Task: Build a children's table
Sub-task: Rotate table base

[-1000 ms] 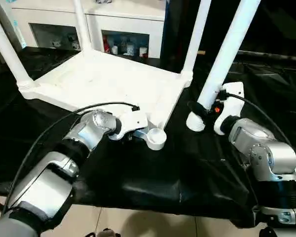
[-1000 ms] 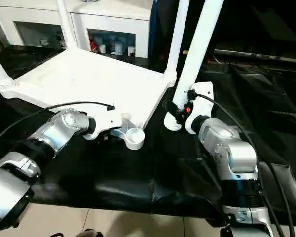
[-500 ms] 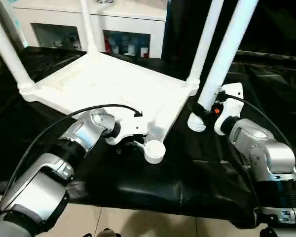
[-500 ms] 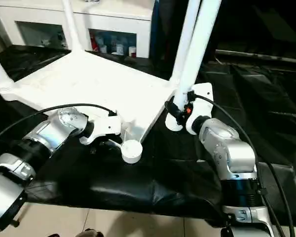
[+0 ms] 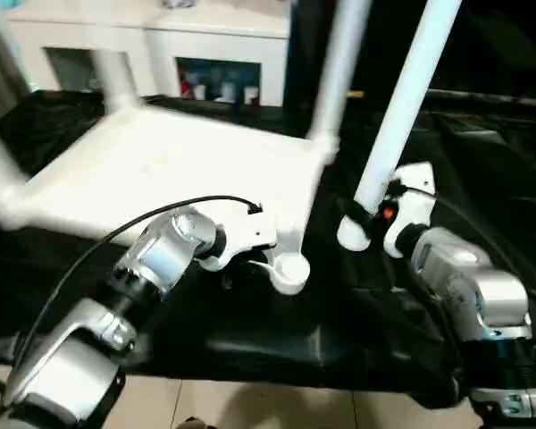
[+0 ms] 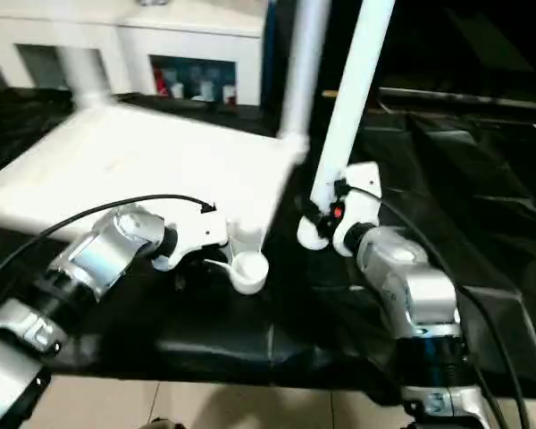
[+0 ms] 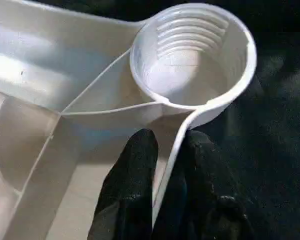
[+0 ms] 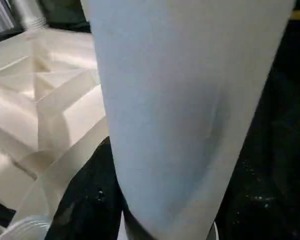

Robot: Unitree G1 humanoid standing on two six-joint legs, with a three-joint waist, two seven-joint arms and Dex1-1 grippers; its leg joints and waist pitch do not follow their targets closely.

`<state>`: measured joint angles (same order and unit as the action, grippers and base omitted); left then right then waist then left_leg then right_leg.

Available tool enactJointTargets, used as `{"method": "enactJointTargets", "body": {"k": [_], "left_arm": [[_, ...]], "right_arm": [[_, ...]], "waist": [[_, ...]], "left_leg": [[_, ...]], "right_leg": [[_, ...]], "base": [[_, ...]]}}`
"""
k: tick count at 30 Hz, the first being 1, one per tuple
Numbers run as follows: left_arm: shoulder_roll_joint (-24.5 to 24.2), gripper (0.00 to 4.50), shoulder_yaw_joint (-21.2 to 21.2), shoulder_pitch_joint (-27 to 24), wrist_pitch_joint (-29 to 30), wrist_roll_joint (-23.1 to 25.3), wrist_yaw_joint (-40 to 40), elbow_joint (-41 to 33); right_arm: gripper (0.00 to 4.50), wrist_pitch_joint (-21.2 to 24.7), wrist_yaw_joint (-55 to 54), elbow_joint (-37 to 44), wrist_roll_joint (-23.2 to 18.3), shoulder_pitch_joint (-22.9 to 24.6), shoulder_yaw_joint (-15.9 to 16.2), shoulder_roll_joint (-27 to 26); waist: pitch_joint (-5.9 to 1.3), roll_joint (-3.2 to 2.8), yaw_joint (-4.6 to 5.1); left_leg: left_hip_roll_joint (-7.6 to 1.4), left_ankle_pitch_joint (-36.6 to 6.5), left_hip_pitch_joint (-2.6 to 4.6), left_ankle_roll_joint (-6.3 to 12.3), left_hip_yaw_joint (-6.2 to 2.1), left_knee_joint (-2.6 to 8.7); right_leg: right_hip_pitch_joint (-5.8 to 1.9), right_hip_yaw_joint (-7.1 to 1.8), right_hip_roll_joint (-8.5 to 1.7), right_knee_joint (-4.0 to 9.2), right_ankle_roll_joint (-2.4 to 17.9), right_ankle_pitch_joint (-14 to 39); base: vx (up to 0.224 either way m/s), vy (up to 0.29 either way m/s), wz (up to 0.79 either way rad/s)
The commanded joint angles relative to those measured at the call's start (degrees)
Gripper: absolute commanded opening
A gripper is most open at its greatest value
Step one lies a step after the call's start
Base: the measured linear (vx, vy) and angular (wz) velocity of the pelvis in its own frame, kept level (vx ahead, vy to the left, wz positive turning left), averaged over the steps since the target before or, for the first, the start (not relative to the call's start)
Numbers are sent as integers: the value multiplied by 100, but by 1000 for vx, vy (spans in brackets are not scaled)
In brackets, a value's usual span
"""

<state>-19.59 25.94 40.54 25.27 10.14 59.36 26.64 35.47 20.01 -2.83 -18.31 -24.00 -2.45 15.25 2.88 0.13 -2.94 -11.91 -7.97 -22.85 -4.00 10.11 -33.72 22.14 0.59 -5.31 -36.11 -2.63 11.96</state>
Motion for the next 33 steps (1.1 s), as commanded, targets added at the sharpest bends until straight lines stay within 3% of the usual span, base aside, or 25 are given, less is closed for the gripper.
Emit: {"method": "enactJointTargets", "body": {"k": [1, 7, 14, 15, 19, 22, 33], "left_arm": [[26, 74, -190, -269, 504, 11, -453, 131], [214, 50, -454, -402, 516, -74, -858, -226], [212, 19, -487, -529, -170, -157, -887, -480], [212, 67, -487, -529, -170, -157, -887, -480], [131, 75, -631, -472, -301, -294, -864, -372], [21, 117, -616, -471, -502, -250, -832, -336], [-235, 116, -584, -494, -664, -323, -574, -193]], "right_arm": [[191, 17, -35, 116, -2, 18, -36, -10], [191, 25, -60, 86, 25, 13, -49, -31], [191, -79, 79, 127, 132, 64, 87, 94], [191, -79, 79, 127, 132, 64, 87, 94], [191, -270, 346, 224, 138, 186, 184, 189], [191, -269, 362, 239, 121, 200, 158, 172], [191, -296, 446, 283, 80, 232, 164, 135]], "waist": [[-374, 36, -43], [-392, 53, 8], [-399, 48, -21], [-398, 45, -25], [-393, 42, -67], [-385, 31, -72], [-390, 30, -75]], "left_leg": [[-19, -1542, 149, -194, 18, 405], [-9, -1338, 119, -87, 15, 392], [-20, -1191, 123, -7, 28, 383], [-22, -1199, 127, -14, 28, 384], [-26, -1279, 136, -43, 34, 387], [-27, -1392, 139, -93, 28, 400], [-24, -1366, 135, -142, 27, 405]], "right_leg": [[-170, -58, -128, 461, 1275, 905], [-179, -52, -113, 461, 1264, 658], [-175, -54, -109, 452, 1276, 430], [-172, -54, -109, 451, 1271, 431], [-158, -60, -118, 456, 1232, 493], [-142, -61, -117, 471, 1181, 679], [-143, -63, -118, 450, 1178, 564]], "base": [[0, 0, 0], [0, 0, 0], [0, 0, 0], [0, 0, 0], [0, 0, 0], [0, 0, 0], [0, 0, 0]]}}
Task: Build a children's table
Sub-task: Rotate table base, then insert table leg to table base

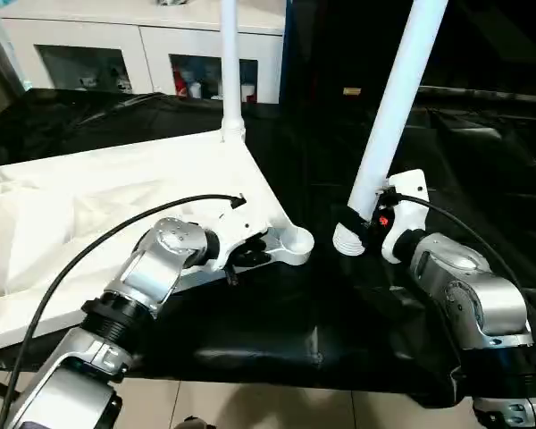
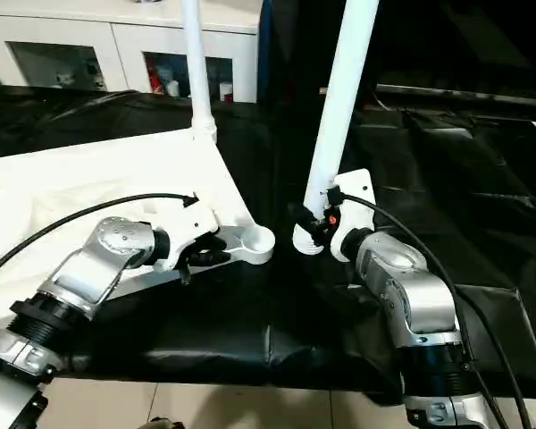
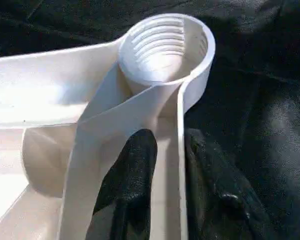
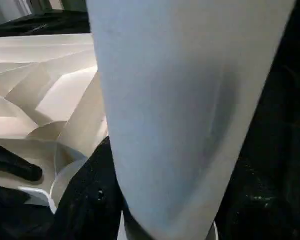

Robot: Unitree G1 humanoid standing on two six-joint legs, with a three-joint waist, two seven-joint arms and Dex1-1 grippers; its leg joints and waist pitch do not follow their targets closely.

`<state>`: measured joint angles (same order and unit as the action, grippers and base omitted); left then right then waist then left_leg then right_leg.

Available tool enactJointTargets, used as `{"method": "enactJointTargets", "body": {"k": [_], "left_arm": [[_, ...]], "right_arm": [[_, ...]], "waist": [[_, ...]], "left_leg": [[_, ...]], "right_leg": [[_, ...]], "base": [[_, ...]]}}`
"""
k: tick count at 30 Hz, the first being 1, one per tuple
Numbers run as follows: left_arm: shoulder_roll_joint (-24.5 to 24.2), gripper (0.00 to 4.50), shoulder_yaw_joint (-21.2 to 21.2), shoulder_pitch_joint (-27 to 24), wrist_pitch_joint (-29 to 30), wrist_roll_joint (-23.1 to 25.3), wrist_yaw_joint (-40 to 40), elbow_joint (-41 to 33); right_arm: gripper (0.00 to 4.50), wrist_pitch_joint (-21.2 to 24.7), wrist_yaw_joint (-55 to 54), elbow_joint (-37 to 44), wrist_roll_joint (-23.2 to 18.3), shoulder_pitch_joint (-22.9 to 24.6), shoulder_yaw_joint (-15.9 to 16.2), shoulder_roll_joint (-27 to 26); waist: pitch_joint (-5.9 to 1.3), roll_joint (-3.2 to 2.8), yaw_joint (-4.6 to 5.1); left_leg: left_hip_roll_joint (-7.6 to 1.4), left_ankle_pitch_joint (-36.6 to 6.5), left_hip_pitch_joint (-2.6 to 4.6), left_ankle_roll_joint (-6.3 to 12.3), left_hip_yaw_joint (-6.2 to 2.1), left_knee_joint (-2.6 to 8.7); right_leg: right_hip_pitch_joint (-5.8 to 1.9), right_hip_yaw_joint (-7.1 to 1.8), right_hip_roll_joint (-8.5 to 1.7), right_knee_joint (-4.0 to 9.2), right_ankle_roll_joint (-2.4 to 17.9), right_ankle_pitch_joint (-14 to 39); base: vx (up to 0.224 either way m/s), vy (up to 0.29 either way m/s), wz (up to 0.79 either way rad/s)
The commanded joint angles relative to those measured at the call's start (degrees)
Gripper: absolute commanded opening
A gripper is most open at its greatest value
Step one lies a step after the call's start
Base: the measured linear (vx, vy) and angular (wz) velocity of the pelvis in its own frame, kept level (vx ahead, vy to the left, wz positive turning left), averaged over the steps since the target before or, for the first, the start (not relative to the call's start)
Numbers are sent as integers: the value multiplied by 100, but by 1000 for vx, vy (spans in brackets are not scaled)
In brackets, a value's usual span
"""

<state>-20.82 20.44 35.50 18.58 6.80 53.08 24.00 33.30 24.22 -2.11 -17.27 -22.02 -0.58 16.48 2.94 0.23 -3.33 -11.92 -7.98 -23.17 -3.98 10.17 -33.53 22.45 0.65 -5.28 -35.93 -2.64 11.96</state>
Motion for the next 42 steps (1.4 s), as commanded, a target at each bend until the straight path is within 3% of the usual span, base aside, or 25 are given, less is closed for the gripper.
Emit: {"method": "enactJointTargets", "body": {"k": [1, 5, 6, 17, 18, 19, 20, 22, 24, 27, 28, 29, 30, 31, 32, 33, 34, 35, 36, 39, 41, 42], "left_arm": [[-117, 116, -16, -3, 7, 13, 79, 89], [-109, 116, -14, -6, 2, -8, 101, 143], [-111, 88, -17, -8, 4, -28, 125, 158], [-106, 6, -191, -71, 40, -231, 183, 154], [-97, 6, -209, -74, 24, -247, 179, 153], [-85, 0, -246, -86, 6, -288, 169, 160], [-83, 0, -271, -102, -5, -328, 179, 169], [-43, 0, -415, -190, -141, -507, 187, 134], [-44, 0, -466, -233, -154, -569, 184, 113], [-47, 0, -506, -342, -321, -642, 185, 84], [-47, 0, -489, -374, -360, -644, 195, 62], [-33, 0, -432, -388, -323, -653, 279, -11], [-33, 0, -432, -388, -323, -653, 279, -11], [17, 0, -392, -319, -262, -673, 377, -40], [17, 0, -392, -319, -262, -673, 377, -40], [27, 0, -327, -228, -347, -640, 478, 26], [24, 0, -231, -116, -511, -560, 582, 193], [25, 0, -195, -75, -569, -520, 605, 269], [68, 0, -201, -23, -552, -521, 582, 309], [111, 0, -192, 1, -535, -496, 546, 294], [89, 0, -190, -73, -442, -499, 547, 172], [87, 0, -193, -84, -427, -502, 547, 151]], "right_arm": [[191, -82, 27, 207, -20, 33, -29, 11], [191, -82, 32, 207, -18, 32, -44, 9], [191, -84, 33, 206, -17, 31, -48, 11], [191, 43, 142, 224, -187, -45, -74, -53], [191, 67, 169, 234, -229, -57, -80, -67], [191, 132, 221, 252, -330, -94, -94, -112], [191, 190, 262, 257, -409, -132, -101, -148], [191, 263, 363, 229, -569, -274, -98, -251], [191, 271, 365, 161, -587, -373, -80, -312], [191, 170, 416, -112, -512, -559, 27, -396], [191, 167, 363, -223, -481, -639, 24, -431], [191, 187, 335, -337, -460, -773, 5, -436], [191, 187, 335, -337, -460, -773, 5, -436], [191, 231, 380, -387, -492, -883, -25, -396], [191, 231, 380, -387, -492, -883, -25, -396], [191, 291, 393, -422, -500, -970, -22, -374], [191, 403, 391, -480, -525, -1044, -6, -379], [191, 454, 393, -503, -533, -1063, 7, -378], [191, 492, 465, -502, -484, -1085, 102, -320], [191, 471, 594, -585, -346, -1132, 262, -228], [191, 429, 625, -727, -290, -1180, 311, -255], [191, 436, 626, -725, -295, -1180, 310, -260]], "waist": [[-397, 14, -36], [-388, 9, -39], [-392, -2, -43], [-395, 26, -45], [-397, 23, -40], [-395, 70, -32], [-398, 53, -41], [-398, 111, -28], [-394, 76, -34], [-392, 103, -36], [-396, 95, -26], [-403, 49, -34], [-404, 63, -20], [-419, -75, -35], [-419, -75, -35], [-425, 33, -23], [-435, 47, -30], [-438, -60, -21], [-436, -27, -16], [-443, -37, -51], [-434, 36, -54], [-435, 22, -58]], "left_leg": [[-21, -1371, 169, -147, 23, 385], [-25, -1448, 178, -173, 25, 393], [-26, -1465, 181, -186, 23, 394], [-25, -1374, 170, -140, 28, 387], [-26, -1375, 165, -125, 26, 387], [-28, -1356, 159, -101, 31, 388], [-28, -1343, 163, -94, 26, 388], [-26, -1273, 142, -28, 31, 387], [-35, -1254, 157, -31, 32, 386], [-38, -1200, 154, -30, 41, 384], [-29, -1141, 147, -29, 46, 381], [-28, -1107, 160, -38, 48, 372], [-25, -1088, 152, -35, 53, 371], [-21, -1027, 174, -77, 49, 355], [-21, -1027, 174, -77, 49, 355], [-17, -958, 171, -45, 68, 347], [-9, -848, 162, 12, 76, 337], [-3, -871, 183, -5, 78, 330], [-1, -880, 174, -19, 79, 326], [-15, -920, 179, -22, 75, 328], [-19, -972, 166, -20, 77, 337], [-18, -986, 168, -21, 74, 335]], "right_leg": [[-171, -69, -120, 431, 1176, 585], [-157, -72, -116, 439, 1182, 641], [-158, -74, -119, 438, 1180, 650], [-172, -72, -124, 423, 1215, 547], [-173, -71, -126, 422, 1221, 544], [-176, -69, -122, 426, 1224, 534], [-178, -68, -129, 416, 1232, 539], [-186, -67, -129, 413, 1228, 541], [-162, -73, -134, 408, 1211, 600], [-157, -79, -134, 410, 1183, 604], [-160, -79, -134, 400, 1197, 539], [-153, -83, -133, 389, 1207, 487], [-156, -84, -127, 390, 1213, 447], [-150, -92, -118, 364, 1222, 267], [-150, -92, -118, 364, 1222, 267], [-168, -90, -100, 365, 1236, 112], [-182, -93, -101, 351, 1256, -15], [-154, -92, -86, 369, 1270, -75], [-170, -93, -81, 357, 1284, -130], [-190, -91, -98, 346, 1328, -214], [-196, -83, -107, 352, 1344, -65], [-194, -83, -112, 351, 1349, -5]], "base": [[0, 0, 0], [0, 0, 0], [0, 0, 0], [0, 0, 0], [0, 0, 0], [0, 0, 0], [0, 0, 0], [0, 0, 0], [0, 0, 0], [0, 0, 0], [0, 0, 0], [0, 0, 0], [0, 0, 0], [0, 0, 0], [0, 0, 0], [0, 0, 0], [0, 0, 0], [0, 0, 0], [0, 0, 0], [0, 0, 0], [0, 0, 0], [0, 0, 0]]}}
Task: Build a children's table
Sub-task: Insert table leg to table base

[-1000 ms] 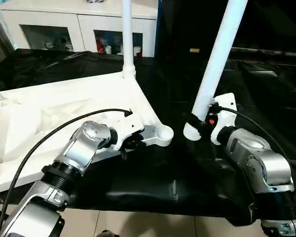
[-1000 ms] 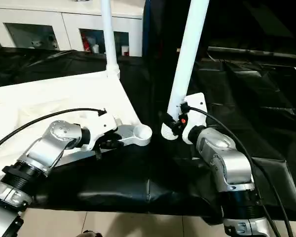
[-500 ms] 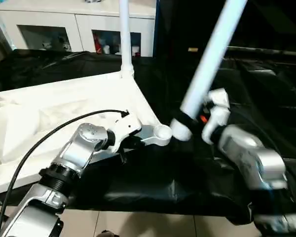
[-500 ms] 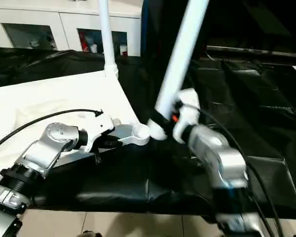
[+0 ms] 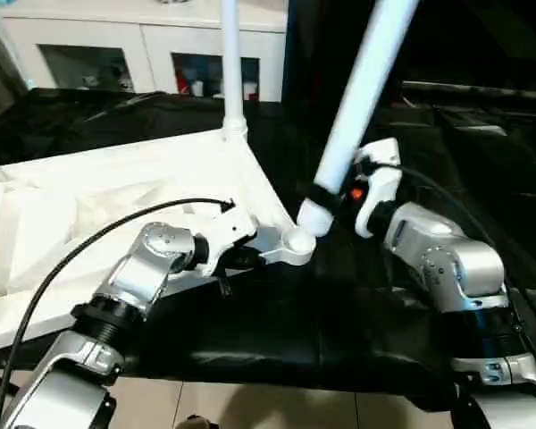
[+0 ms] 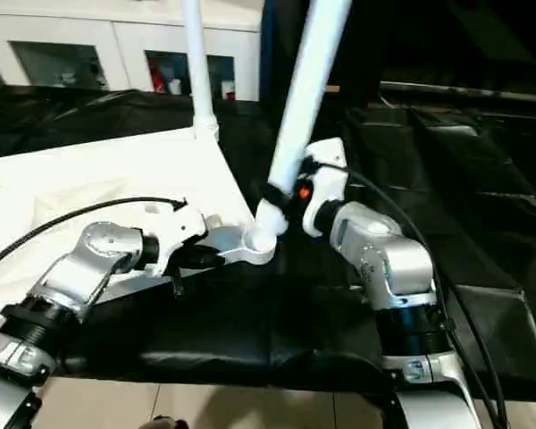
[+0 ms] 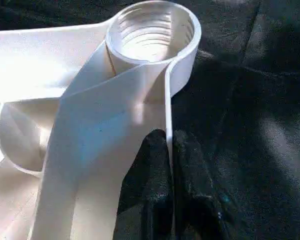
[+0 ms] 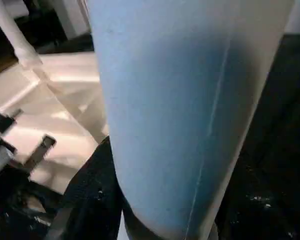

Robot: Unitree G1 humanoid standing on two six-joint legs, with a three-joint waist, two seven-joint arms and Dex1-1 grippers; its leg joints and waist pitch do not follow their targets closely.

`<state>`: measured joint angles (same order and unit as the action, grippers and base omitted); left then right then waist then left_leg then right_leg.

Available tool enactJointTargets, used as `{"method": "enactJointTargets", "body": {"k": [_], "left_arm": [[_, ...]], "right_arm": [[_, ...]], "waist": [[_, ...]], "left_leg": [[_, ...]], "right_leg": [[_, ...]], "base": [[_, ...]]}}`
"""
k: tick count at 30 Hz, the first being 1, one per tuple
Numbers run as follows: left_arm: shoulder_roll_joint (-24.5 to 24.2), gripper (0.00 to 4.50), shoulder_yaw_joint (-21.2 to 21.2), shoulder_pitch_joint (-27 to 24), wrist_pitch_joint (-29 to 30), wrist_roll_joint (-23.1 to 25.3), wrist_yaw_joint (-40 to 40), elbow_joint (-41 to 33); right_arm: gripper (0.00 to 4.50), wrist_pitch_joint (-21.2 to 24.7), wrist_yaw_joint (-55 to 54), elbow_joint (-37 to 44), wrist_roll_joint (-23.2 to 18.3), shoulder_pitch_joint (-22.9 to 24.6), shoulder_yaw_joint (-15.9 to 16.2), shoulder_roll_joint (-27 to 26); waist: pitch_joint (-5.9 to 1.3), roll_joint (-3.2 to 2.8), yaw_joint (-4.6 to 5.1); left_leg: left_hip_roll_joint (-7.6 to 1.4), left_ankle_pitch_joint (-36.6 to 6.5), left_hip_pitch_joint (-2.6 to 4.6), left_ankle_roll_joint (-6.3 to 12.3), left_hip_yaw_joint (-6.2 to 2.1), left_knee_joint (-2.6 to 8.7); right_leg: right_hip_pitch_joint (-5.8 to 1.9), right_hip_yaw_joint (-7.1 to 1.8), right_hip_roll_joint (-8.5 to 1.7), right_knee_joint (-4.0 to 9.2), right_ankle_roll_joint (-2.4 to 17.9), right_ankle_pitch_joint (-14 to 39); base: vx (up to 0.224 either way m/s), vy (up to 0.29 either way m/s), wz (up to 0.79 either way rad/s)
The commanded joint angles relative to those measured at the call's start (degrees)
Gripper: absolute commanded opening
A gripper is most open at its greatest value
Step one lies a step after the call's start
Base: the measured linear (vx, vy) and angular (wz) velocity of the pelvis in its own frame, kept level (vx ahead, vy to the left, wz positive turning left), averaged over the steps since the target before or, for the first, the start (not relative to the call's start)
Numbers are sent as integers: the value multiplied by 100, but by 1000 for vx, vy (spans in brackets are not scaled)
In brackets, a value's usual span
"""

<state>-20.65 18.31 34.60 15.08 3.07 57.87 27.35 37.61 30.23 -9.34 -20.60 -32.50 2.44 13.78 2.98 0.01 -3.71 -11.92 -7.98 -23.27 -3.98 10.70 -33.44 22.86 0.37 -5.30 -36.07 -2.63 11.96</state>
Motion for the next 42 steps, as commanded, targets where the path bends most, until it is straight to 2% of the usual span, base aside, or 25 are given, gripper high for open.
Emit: {"method": "enactJointTargets", "body": {"k": [1, 2, 4, 6, 7, 8, 9, 10, 19, 22, 30, 32, 33, 34, 37, 38, 40, 42], "left_arm": [[48, 0, -1, -35, -34, -146, 87, -261], [48, 0, -1, -35, -34, -146, 87, -261], [15, 0, -48, -124, 2, -138, 29, -320], [13, 0, -61, -128, 45, -164, 55, -374], [13, 0, -62, -128, 46, -165, 56, -375], [11, 0, -78, -127, 61, -201, 94, -402], [-28, 0, -61, -138, 44, -199, 147, -435], [-86, 0, -27, -161, 50, -183, 210, -491], [-148, 0, 15, -130, 145, -161, 295, -589], [-144, 0, 19, -130, 150, -141, 289, -586], [-111, 0, -27, -109, 187, -143, 224, -562], [-103, 0, -48, -100, 188, -145, 191, -535], [-99, 0, -55, -98, 182, -146, 177, -520], [-103, 0, -69, -89, 166, -146, 166, -488], [-102, 0, -84, -74, 163, -147, 151, -460], [-101, 0, -91, -62, 156, -146, 145, -438], [-94, 0, -96, -42, 146, -139, 130, -407], [-83, 0, -104, -6, 133, -130, 115, -356]], "right_arm": [[191, 52, 38, -43, 12, -147, 24, -27], [191, 52, 38, -43, 12, -147, 24, -27], [191, -25, 8, -248, 108, -113, 142, -115], [191, -16, 12, -292, 95, -132, 139, -128], [191, -16, 12, -294, 95, -133, 139, -128], [191, -20, 23, -324, 78, -154, 132, -146], [191, -77, 40, -458, 118, -190, 160, -180], [191, -120, 50, -648, 191, -238, 209, -221], [191, -152, 187, -1137, 305, -528, 342, -301], [191, -275, 220, -1371, 409, -626, 398, -298], [191, -320, 364, -1480, 313, -515, 199, -269], [191, -412, 356, -1509, 201, -336, 22, -284], [191, -468, 364, -1532, 146, -248, -62, -295], [191, -544, 331, -1572, 84, -112, -185, -320], [191, -663, 317, -1588, 84, 3, -239, -334], [191, -729, 302, -1596, 84, 68, -270, -351], [191, -854, 282, -1609, 75, 180, -346, -392], [191, -1034, 250, -1633, 50, 301, -427, -440]], "waist": [[-433, 115, -36], [-430, 95, -37], [-429, 117, -32], [-428, 98, -38], [-424, 141, -45], [-428, 123, -50], [-426, 51, -52], [-429, 77, -45], [-429, 59, -89], [-439, 78, -84], [-441, 94, -90], [-448, 78, -98], [-450, 90, -112], [-451, 55, -122], [-453, 70, -122], [-455, 22, -114], [-455, 40, -119], [-454, 18, -125]], "left_leg": [[-29, -968, 168, 31, 22, 329], [-34, -961, 171, 38, 24, 330], [-32, -897, 167, 52, 29, 325], [-32, -871, 170, 56, 25, 329], [-32, -847, 162, 78, 27, 328], [-34, -837, 169, 83, 28, 327], [-32, -837, 174, 65, 24, 324], [-23, -851, 168, 37, 26, 327], [-28, -899, 181, -33, 25, 330], [-27, -891, 179, -35, 25, 323], [-31, -853, 183, 22, 29, 318], [-28, -806, 182, 39, 29, 311], [-30, -801, 181, 63, 34, 306], [-31, -807, 183, 62, 30, 305], [-29, -825, 179, 71, 24, 312], [-28, -852, 191, 43, 23, 310], [-27, -910, 187, 30, 25, 310], [-31, -957, 191, 10, 15, 317]], "right_leg": [[-240, -56, -130, 363, 1339, 163], [-230, -58, -131, 370, 1323, 201], [-218, -56, -124, 367, 1318, 154], [-219, -53, -123, 358, 1326, 130], [-227, -53, -130, 355, 1323, 136], [-222, -54, -131, 356, 1318, 142], [-209, -59, -126, 355, 1310, 113], [-212, -52, -118, 356, 1326, 83], [-214, -52, -118, 340, 1340, -5], [-223, -50, -122, 330, 1358, -43], [-224, -52, -121, 328, 1361, -75], [-229, -54, -123, 322, 1370, -148], [-232, -56, -126, 320, 1378, -205], [-228, -58, -132, 318, 1382, -215], [-233, -44, -120, 320, 1408, -224], [-219, -42, -108, 326, 1414, -226], [-226, -46, -115, 325, 1426, -200], [-228, -45, -121, 328, 1420, -158]], "base": [[0, 0, 0], [0, 0, 0], [0, 0, 0], [0, 0, 0], [0, 0, 0], [0, 0, 0], [0, 0, 0], [0, 0, 0], [0, 0, 0], [0, 0, 0], [0, 0, 0], [0, 0, 0], [0, 0, 0], [0, 0, 0], [0, 0, 0], [0, 0, 0], [0, 0, 0], [0, 0, 0]]}}
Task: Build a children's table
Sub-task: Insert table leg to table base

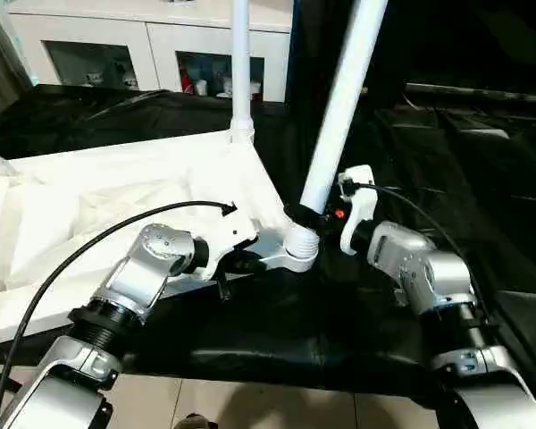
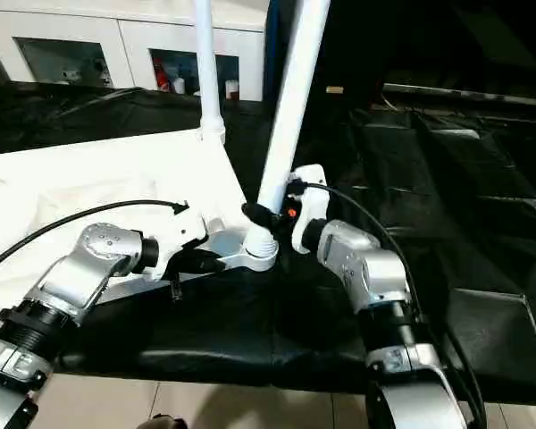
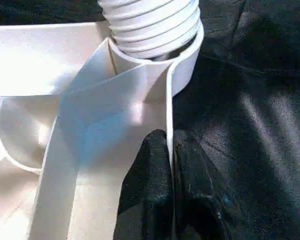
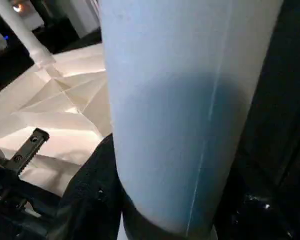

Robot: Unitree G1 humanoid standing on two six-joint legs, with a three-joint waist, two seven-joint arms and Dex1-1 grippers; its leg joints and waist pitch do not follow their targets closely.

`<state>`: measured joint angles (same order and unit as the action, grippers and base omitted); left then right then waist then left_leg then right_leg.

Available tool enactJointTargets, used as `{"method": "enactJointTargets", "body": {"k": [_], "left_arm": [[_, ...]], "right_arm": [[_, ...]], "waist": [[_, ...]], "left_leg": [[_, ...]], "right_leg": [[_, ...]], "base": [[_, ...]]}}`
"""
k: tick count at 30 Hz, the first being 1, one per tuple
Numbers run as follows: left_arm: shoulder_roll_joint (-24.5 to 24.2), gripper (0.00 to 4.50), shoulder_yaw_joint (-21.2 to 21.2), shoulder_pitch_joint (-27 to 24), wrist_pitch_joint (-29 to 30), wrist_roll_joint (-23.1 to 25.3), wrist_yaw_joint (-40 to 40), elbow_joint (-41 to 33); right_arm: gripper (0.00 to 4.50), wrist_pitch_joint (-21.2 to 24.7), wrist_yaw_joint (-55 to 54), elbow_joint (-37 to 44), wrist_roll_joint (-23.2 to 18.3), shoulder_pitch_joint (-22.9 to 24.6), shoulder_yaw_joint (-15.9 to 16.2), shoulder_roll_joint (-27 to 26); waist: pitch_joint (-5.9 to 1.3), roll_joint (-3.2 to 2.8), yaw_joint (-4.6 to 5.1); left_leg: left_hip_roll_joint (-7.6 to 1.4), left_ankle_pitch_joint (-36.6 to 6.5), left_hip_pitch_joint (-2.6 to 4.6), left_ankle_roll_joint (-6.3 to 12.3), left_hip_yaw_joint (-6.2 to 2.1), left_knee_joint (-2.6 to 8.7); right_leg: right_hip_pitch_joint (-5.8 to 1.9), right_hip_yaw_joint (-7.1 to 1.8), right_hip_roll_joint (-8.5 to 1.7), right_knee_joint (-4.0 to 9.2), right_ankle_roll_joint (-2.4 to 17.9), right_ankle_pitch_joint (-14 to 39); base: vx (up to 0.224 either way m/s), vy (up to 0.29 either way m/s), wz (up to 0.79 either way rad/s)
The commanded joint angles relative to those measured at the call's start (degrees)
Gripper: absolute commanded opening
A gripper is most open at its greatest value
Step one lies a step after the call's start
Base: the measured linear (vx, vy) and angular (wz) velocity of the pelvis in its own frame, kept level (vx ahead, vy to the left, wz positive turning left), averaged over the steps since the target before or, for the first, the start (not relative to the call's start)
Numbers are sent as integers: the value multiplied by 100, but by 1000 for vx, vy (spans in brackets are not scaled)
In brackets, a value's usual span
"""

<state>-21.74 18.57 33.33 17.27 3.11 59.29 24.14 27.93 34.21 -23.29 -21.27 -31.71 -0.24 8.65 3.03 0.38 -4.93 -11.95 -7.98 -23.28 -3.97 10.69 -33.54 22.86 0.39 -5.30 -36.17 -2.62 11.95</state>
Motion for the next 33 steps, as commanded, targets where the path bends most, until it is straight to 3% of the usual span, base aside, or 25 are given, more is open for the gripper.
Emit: {"method": "enactJointTargets", "body": {"k": [1, 8, 12, 18, 21, 31, 32, 33], "left_arm": [[35, 0, -136, 141, -95, -128, -45, -5], [106, 0, -172, 267, -153, -111, -153, 188], [133, 0, -182, 319, -167, -106, -185, 253], [171, 0, -186, 380, -217, -89, -206, 358], [164, 0, -177, 395, -256, -65, -209, 397], [193, 0, -160, 395, -308, -51, -204, 418], [189, 0, -149, 380, -322, -46, -197, 400], [185, 0, -144, 369, -330, -46, -190, 392]], "right_arm": [[190, -155, -164, -237, 97, 290, -193, 49], [190, -683, -202, -328, 79, 666, -314, -88], [190, -927, -173, -351, 138, 824, -278, -127], [190, -1334, -55, -247, 385, 1034, 27, -78], [190, -1467, -79, -168, 695, 1059, 319, 32], [189, -1425, 70, -162, 930, 807, 667, 144], [189, -1381, 171, -145, 968, 786, 756, 199], [189, -1324, 265, -128, 987, 773, 832, 247]], "waist": [[-460, -10, -4], [-437, -47, 3], [-437, -56, 4], [-429, -61, -6], [-422, -71, 5], [-409, -30, 28], [-407, 7, 33], [-407, -14, 25]], "left_leg": [[-26, -963, 192, 13, 18, 327], [-35, -1395, 212, -113, -1, 368], [-32, -1380, 205, -97, -4, 368], [-34, -1518, 209, -109, -11, 383], [-33, -1601, 212, -150, -18, 393], [-35, -1686, 197, -123, -20, 404], [-37, -1693, 194, -114, -13, 404], [-41, -1676, 196, -106, -20, 404]], "right_leg": [[-229, -47, -118, 340, 1425, -174], [-206, -48, -129, 401, 1361, 373], [-206, -47, -126, 401, 1364, 295], [-195, -47, -131, 430, 1315, 503], [-185, -49, -119, 441, 1269, 613], [-177, -58, -131, 466, 1202, 875], [-177, -59, -126, 474, 1194, 893], [-179, -57, -129, 465, 1193, 891]], "base": [[0, 0, 0], [0, 0, 0], [0, 0, 0], [0, 0, 0], [0, 0, 0], [0, 0, 0], [0, 0, 0], [0, 0, 0]]}}
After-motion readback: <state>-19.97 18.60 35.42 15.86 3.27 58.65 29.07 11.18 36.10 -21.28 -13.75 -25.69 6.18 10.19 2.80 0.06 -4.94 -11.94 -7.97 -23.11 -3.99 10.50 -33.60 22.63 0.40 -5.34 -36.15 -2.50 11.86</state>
